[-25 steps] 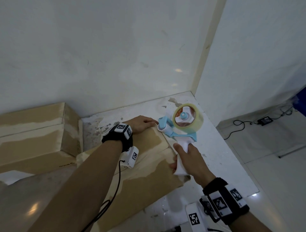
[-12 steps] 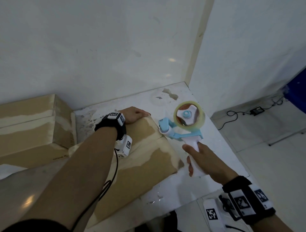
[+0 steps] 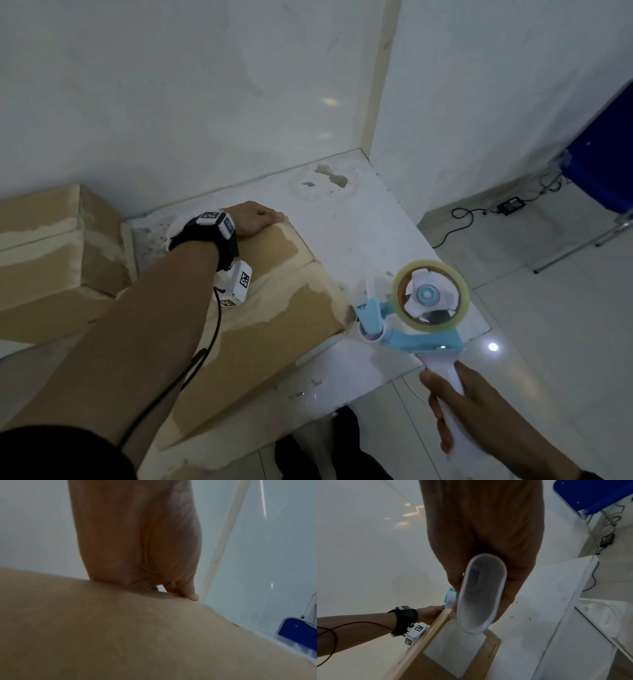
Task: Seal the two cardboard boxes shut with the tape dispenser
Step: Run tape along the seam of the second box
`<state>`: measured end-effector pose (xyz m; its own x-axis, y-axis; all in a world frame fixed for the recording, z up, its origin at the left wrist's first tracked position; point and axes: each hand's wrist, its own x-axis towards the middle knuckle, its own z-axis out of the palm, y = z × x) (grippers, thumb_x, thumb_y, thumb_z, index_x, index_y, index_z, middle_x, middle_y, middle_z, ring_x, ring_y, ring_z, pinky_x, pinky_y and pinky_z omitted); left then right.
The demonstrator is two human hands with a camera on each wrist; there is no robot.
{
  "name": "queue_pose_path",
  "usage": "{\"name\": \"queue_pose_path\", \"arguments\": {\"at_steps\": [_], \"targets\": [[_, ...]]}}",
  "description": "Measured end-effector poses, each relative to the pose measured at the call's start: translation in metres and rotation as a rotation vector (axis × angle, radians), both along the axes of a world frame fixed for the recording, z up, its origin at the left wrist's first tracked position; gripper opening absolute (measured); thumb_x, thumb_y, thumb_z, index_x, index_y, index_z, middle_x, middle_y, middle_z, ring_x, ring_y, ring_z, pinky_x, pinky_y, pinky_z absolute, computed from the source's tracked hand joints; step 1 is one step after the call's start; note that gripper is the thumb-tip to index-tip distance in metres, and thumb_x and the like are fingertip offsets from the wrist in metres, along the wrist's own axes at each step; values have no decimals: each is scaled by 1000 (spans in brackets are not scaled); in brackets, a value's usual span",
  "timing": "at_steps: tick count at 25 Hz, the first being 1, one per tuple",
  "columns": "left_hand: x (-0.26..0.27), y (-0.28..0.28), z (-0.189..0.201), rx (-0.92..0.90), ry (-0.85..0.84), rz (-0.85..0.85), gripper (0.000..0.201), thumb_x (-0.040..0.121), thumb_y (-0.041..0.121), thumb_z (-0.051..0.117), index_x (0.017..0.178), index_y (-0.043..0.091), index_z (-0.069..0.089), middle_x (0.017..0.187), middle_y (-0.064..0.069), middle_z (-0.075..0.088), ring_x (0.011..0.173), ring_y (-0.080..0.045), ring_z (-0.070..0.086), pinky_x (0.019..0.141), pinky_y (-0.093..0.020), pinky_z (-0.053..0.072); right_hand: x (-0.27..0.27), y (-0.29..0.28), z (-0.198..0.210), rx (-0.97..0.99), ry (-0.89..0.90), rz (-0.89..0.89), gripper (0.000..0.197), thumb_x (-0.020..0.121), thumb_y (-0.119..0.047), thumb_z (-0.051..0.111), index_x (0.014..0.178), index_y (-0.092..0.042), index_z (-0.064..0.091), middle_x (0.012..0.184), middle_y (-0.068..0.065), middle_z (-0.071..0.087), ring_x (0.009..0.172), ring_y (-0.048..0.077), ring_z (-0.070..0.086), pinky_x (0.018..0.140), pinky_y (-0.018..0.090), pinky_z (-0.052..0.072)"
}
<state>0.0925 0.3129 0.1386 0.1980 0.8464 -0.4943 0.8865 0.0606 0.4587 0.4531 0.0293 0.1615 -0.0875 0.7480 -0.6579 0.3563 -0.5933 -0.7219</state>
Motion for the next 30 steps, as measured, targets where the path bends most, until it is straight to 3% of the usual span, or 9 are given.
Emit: {"name": "queue_pose_path", "arguments": {"at_steps": [3, 7, 10, 13, 16, 19, 22, 26, 30], "targets": [[5, -1, 3, 10, 24, -18, 46, 96, 53, 41, 130, 29, 60, 141, 0, 53, 128, -25, 48, 110, -39, 32, -2, -8, -6, 65, -27, 19, 45, 93, -37, 57, 75, 4, 57, 58, 25, 62, 51, 33, 63, 62, 48, 57], [32, -14, 23, 261, 36, -137, 38, 94, 33, 52, 132, 29, 52, 137, 3, 53, 125, -20, 48, 108, -39, 33, -2, -10, -18, 97, -34, 2, 43, 94, -40, 55, 76, -1, 57, 54, 8, 64, 49, 27, 65, 56, 35, 57], [68, -58, 28, 372, 107, -487, 26, 87, 41, 53, 111, 40, 64, 119, 15, 62, 110, -10, 55, 103, -40, 29, -1, -14, -24, 112, -71, 19, 40, 95, -36, 56, 76, -1, 58, 57, 13, 65, 51, 26, 66, 59, 38, 57], [75, -86, 18, 339, 255, -713, 29, 91, 45, 43, 113, 41, 62, 119, 13, 62, 114, -14, 53, 103, -45, 27, -2, -20, -21, 156, -74, 21, 36, 95, -31, 56, 81, 2, 58, 61, 16, 68, 53, 28, 68, 58, 33, 57], [79, -86, 25, 302, 380, -694, 34, 93, 46, 40, 120, 38, 59, 125, 7, 60, 124, -19, 48, 112, -57, 10, 0, -24, -19, 156, -64, 5, 32, 95, -28, 56, 84, 1, 58, 59, 10, 68, 53, 27, 68, 58, 32, 58], [103, -102, 30, 247, 331, -737, 36, 92, 50, 44, 124, 39, 58, 128, 9, 59, 130, -15, 44, 115, -57, -3, 0, -26, -21, 164, -79, 6, 30, 96, -28, 55, 83, -1, 58, 59, 6, 67, 51, 24, 67, 57, 33, 58], [111, -116, 29, 150, 233, -765, 32, 94, 49, 46, 120, 40, 62, 128, 11, 60, 129, -15, 45, 116, -56, -3, -2, -29, -21, 175, -69, 6, 28, 96, -27, 55, 81, -5, 58, 58, 4, 65, 49, 21, 65, 54, 30, 57], [112, -113, 33, 110, 182, -717, 30, 93, 51, 49, 117, 40, 63, 127, 11, 61, 128, -15, 46, 116, -57, -3, 3, -35, -25, 132, -41, 9, 35, 96, -32, 52, 74, -5, 58, 56, 6, 63, 49, 21, 63, 60, 38, 57], [116, -114, 32, 102, 159, -694, 30, 92, 50, 52, 116, 38, 65, 125, 9, 63, 127, -16, 47, 116, -57, -4, 13, -44, -24, 96, -85, 22, 54, 83, -58, 53, 71, -5, 56, 59, 14, 59, 54, 25, 59, 61, 38, 54]]}}
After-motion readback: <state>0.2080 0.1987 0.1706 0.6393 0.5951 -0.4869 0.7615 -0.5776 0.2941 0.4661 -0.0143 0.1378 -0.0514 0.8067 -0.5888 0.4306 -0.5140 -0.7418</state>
